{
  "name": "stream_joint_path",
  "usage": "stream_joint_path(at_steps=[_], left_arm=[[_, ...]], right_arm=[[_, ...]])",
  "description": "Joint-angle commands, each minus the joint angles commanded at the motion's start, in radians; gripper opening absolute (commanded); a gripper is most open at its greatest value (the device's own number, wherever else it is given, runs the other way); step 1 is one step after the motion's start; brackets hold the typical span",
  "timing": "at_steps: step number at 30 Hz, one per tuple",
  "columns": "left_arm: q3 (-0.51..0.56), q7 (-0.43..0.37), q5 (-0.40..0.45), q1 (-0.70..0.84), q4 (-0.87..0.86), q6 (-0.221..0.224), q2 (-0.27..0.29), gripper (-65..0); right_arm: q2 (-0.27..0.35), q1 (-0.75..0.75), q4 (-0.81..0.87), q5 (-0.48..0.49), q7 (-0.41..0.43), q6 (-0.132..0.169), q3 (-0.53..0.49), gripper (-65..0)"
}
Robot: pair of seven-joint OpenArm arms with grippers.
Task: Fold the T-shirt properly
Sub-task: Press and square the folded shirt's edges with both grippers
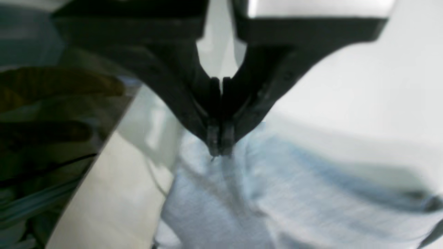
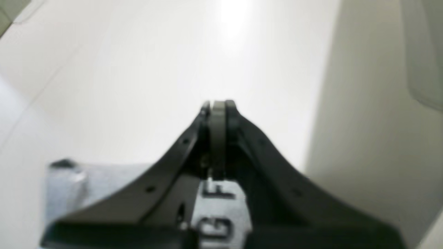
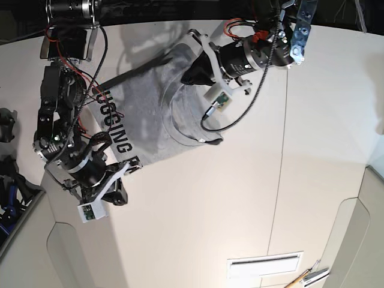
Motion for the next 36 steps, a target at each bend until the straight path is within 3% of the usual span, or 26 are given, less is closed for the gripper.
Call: stream_joint_path(at_steps=[1, 5, 9, 14, 20, 23, 31, 36], left_arm=[[0.013, 0.0, 0.0, -0.012, -0.023, 0.0, 0.016, -65.0], [0.02, 0.003, 0.0, -0.077, -0.163, -0.001, 0.092, -65.0], [0.016, 0.017, -0.005, -0.128, -0.28, -0.001, 0.105, -65.0], [-0.024, 0.04, 0.035, -0.142, -0.319, -0.002, 0.091, -65.0], [-0.191, 0.04, 0.063, -0.164, -0.32, -0.002, 0.091, -65.0], [-0.243, 0.04, 0.068, -0.212, -0.333, -0.001, 0.078, -65.0], [-0.265, 0.04, 0.089, -0.401, -0.516, -0.001, 0.064, -65.0], [-0.266, 0.085, 0.028, -0.45, -0.509, -0.002, 0.06, -65.0]], right_arm=[[0.002, 0.015, -0.055, 0.001, 0.006, 0.009, 0.0, -65.0], [0.004, 0.085, -0.293, 0.051, 0.023, 0.114, -0.001, -65.0], [0.007, 0.13, -0.484, 0.064, 0.028, 0.168, -0.001, -65.0], [0.037, 0.122, -0.514, 0.065, 0.016, 0.168, -0.002, -65.0], [0.107, 0.117, -0.514, 0.245, -0.122, 0.183, -0.002, -65.0], [0.118, 0.068, -0.489, 0.292, -0.128, 0.19, -0.002, -65.0], [0.116, -0.193, -0.237, 0.371, -0.128, 0.19, -0.002, -65.0], [0.111, -0.271, -0.116, 0.369, -0.131, 0.185, -0.002, -65.0]])
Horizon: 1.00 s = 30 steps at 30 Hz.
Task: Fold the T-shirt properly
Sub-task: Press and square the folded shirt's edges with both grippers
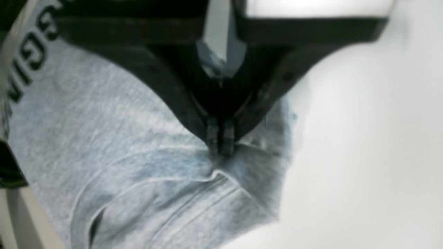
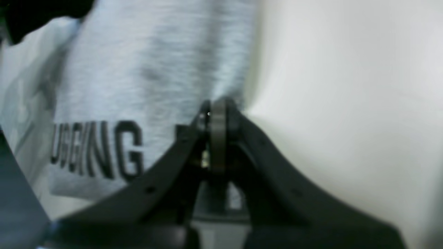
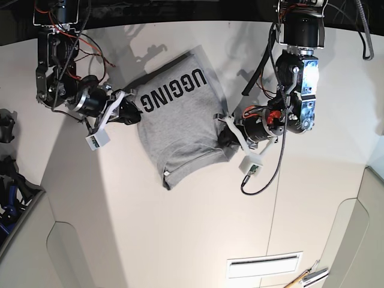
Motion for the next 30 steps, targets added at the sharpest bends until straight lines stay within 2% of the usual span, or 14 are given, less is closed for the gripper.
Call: stream_joint_path(at_steps=[8, 11, 14, 19, 26, 30], left_arm=[[0.0, 0.065, -0.164, 0.047, 0.114, -0.015, -0.1, -65.0], [0.0, 0.075, -0.174, 0.093, 0.118, -0.015, -0.112, -65.0], [0.0, 0.04, -0.159, 0.143, 0.117, -0.019, -0.109, -65.0], [0.0, -0.063, -0.032, 0.153, 0.103, -0.019, -0.109, -65.0], [0.0, -0.068, 0.002, 0.077, 0.0, -0.018, -0.109, -65.0], [0.0, -0.068, 0.002, 0.053, -0.014, -0.015, -0.109, -65.0]], right_arm=[[0.0, 0.002, 0.008, -0.022, 0.0, -0.003, 0.06, -65.0], [0.0, 0.002, 0.008, -0.042, 0.004, -0.003, 0.072, -65.0], [-0.007, -0.002, 0.0, -0.04, 0.004, -0.003, 0.064, -65.0], [-0.058, -0.021, -0.003, -0.039, 0.003, -0.003, 0.033, -65.0], [-0.156, -0.09, -0.003, 0.006, -0.017, -0.002, 0.019, -65.0], [-0.172, -0.09, -0.002, 0.079, -0.073, 0.005, 0.011, -65.0]])
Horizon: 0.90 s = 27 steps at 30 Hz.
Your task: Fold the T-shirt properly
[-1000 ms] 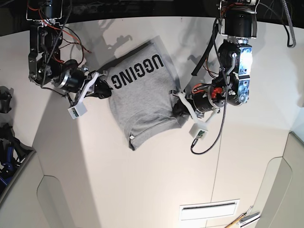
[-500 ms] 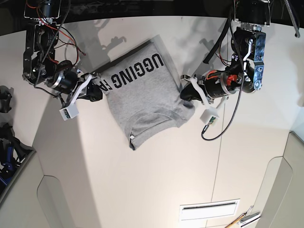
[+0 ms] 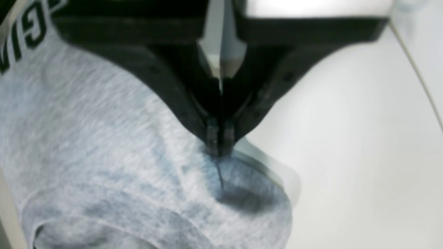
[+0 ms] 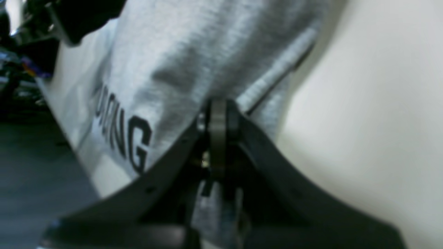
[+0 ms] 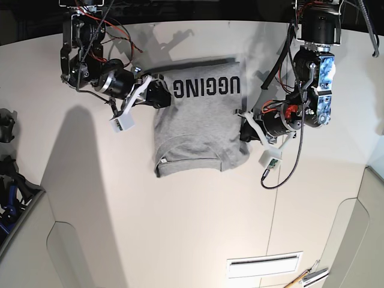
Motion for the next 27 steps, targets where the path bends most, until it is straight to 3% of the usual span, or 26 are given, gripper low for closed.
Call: stream_joint_path(at_steps=[8, 10, 14, 20, 27], left_arm=[[0.0, 0.002, -0.001, -0.008, 0.005, 0.001, -0.001, -65.0], [0.0, 0.021, -0.003, -0.008, 0.026, 0.001, -0.004, -65.0], [0.0, 0.097, -0.086, 0.001, 0.093, 0.002, -0.049, -65.0], [-0.032, 0.116, -0.127, 0.131, 0.243, 0.012, -0.146, -65.0], [-0.232, 0.147, -0.155, 0.463, 0.472, 0.008, -0.166, -65.0]], right_arm=[[0.003, 0.0, 0.001, 0.015, -0.006, 0.0, -0.001, -65.0], [0.008, 0.0, 0.009, -0.019, -0.006, 0.0, 0.011, -65.0], [0.027, 0.0, 0.047, -0.05, -0.008, 0.0, 0.062, -65.0], [0.133, -0.003, 0.119, 0.022, -0.105, 0.0, 0.105, -65.0], [0.291, -0.2, 0.219, 0.122, -0.11, 0.008, 0.105, -65.0]])
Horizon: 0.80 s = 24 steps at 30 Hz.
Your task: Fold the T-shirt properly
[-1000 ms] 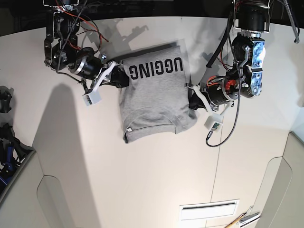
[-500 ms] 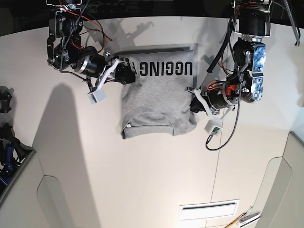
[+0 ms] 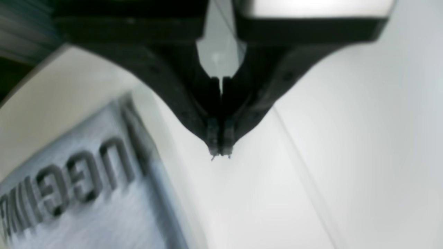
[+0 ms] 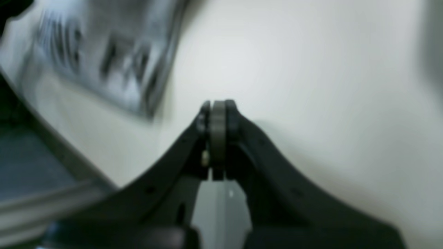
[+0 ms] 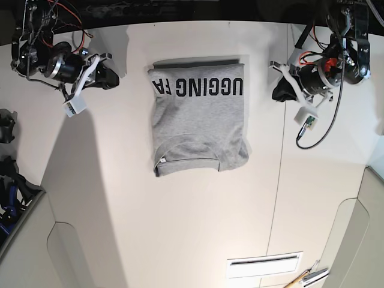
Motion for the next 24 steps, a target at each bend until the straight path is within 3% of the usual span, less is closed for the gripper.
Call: stream_joint_path(at_steps=[5, 13, 17, 20, 24], left_arm=[[-0.113, 0.0, -0.018, 0.263, 0.115, -0.001, 0.0, -65.0], [-0.114, -0.041, 0.011, 0.559, 0.121, -0.007, 0.014, -65.0], [-0.105, -0.051, 0.059, 0.626, 0.086, -0.03, 0.068, -65.0], [-0.055, -0.058, 0.067, 0.634, -0.011, -0.029, 0.069, -65.0], [0.042, -0.135, 0.139, 0.634, -0.173, -0.029, 0.069, -65.0]], right_arm=[[0.063, -0.177, 0.098, 0.037, 0.0, 0.0, 0.0, -65.0], [0.066, -0.371, 0.09, 0.027, -0.026, -0.001, -0.017, -65.0], [0.066, -0.418, 0.003, 0.017, -0.022, -0.001, -0.02, -65.0], [0.068, -0.418, -0.111, 0.017, -0.01, -0.001, -0.02, -65.0], [0.087, -0.417, -0.262, 0.018, 0.012, -0.001, -0.03, -65.0]])
